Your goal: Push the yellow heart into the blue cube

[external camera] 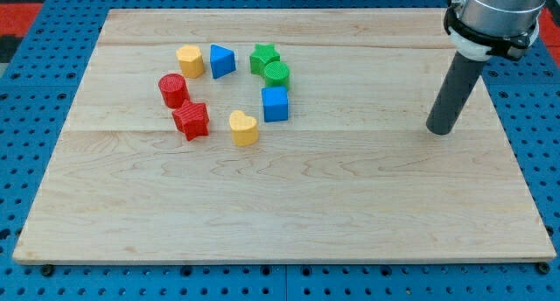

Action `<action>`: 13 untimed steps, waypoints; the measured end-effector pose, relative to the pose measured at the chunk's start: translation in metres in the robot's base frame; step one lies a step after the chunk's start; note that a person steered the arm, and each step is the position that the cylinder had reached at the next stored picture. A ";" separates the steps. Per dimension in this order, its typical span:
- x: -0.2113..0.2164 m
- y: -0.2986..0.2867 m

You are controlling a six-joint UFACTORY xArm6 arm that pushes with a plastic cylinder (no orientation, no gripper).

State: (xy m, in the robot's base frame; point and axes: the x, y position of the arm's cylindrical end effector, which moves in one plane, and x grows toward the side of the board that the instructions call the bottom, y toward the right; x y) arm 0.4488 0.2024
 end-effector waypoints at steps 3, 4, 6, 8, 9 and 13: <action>0.022 -0.005; 0.069 -0.037; 0.091 -0.177; 0.044 -0.270; 0.035 -0.304; 0.031 -0.292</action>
State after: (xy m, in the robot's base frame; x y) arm 0.4798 -0.0893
